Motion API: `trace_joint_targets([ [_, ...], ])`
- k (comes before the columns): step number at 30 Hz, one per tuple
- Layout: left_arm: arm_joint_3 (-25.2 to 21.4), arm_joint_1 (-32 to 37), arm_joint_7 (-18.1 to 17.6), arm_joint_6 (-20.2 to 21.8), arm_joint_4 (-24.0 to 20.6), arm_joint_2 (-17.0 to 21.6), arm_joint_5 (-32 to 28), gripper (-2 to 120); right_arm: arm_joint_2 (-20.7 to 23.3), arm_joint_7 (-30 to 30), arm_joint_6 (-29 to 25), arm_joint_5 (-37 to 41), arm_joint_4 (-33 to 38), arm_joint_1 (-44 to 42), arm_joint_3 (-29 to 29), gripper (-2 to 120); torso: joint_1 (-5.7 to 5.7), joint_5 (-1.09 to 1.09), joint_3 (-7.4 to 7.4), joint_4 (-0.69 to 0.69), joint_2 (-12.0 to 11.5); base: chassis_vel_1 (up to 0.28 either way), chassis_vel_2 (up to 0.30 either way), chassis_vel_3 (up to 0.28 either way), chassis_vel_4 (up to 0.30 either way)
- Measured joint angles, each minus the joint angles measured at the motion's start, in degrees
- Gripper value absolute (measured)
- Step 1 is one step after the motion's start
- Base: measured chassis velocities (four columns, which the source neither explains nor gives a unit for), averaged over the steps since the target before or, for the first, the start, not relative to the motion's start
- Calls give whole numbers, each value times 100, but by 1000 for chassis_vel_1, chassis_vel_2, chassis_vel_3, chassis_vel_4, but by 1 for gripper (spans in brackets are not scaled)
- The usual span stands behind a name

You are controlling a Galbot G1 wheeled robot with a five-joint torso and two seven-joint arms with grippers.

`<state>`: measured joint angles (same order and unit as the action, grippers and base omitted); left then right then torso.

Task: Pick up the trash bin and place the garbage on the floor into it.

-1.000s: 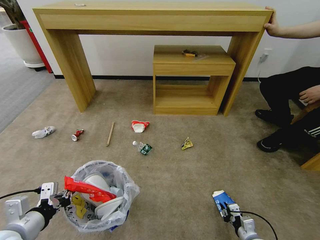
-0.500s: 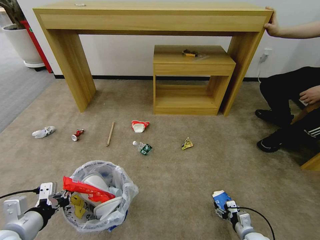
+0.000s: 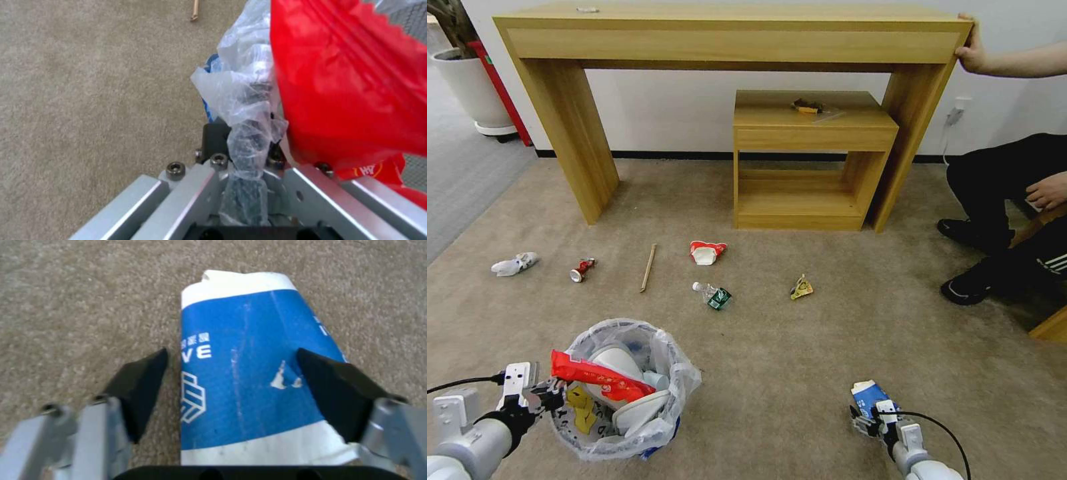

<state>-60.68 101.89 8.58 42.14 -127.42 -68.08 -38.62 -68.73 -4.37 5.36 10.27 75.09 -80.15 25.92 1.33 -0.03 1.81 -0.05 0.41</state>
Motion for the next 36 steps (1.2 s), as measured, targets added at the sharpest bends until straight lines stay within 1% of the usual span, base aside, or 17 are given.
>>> trace_joint_targets([
  [1,1,-4,1,0,6,3,0,0,-23,13,-13,-1,-34,12,10,68,0,-1,0,0,0,0,0,0,0],
  [2,1,-4,1,0,6,3,0,0,-23,13,-13,-1,-34,12,10,68,0,-1,0,0,0,0,0,0,0],
  [4,8,-19,4,0,12,11,-1,0,-54,19,-46,-1,-81,18,19,60,0,1,0,0,1,0,0,0,0],
  [5,8,-19,4,0,12,11,-1,0,-54,19,-46,-1,-81,18,19,60,0,1,0,0,1,0,0,0,0],
  [8,42,-64,4,0,14,17,-1,0,-78,4,-105,-3,-119,12,49,43,0,3,0,3,1,0,0,0,0],
  [9,42,-64,4,0,14,17,-1,0,-78,4,-105,-3,-119,12,49,43,0,3,0,3,1,0,0,0,0],
  [12,71,-90,3,0,4,15,4,0,-95,1,-154,0,-159,5,88,32,0,4,0,3,1,0,0,0,0],
  [13,71,-90,3,0,4,15,4,0,-95,1,-154,0,-159,5,88,32,0,4,0,3,1,0,0,0,0],
  [16,73,-82,2,0,-25,4,12,0,-109,8,-186,11,-185,0,130,25,-1,2,0,1,1,0,0,0,0],
  [17,73,-82,2,0,-25,4,12,0,-109,8,-186,11,-185,0,130,25,-1,2,0,1,1,0,0,0,0],
  [19,67,-66,2,0,-52,-4,16,0,-139,30,-198,16,-188,-4,144,18,0,1,0,1,1,0,0,0,0],
  [21,64,-58,2,0,-69,-6,16,0,-154,39,-202,17,-188,-7,151,15,0,1,0,1,1,0,0,0,0],
  [23,55,-47,3,0,-113,-6,14,0,-188,57,-204,23,-180,-15,169,9,0,1,0,0,1,0,0,0,0],
  [24,55,-47,3,0,-113,-6,14,0,-188,57,-204,23,-180,-15,169,9,0,1,0,0,1,0,0,0,0],
  [27,55,-47,4,0,-135,-9,14,0,-231,65,-205,47,-180,-21,203,3,0,0,0,-1,1,0,0,0,0],
  [33,60,-46,5,0,-167,-11,6,0,-286,58,-278,60,-208,-33,277,2,0,3,1,2,1,0,0,0,0],
  [36,58,-55,1,0,-190,9,-34,0,-305,62,-355,-3,-98,-93,383,2,0,6,1,1,0,0,0,0,0],
])
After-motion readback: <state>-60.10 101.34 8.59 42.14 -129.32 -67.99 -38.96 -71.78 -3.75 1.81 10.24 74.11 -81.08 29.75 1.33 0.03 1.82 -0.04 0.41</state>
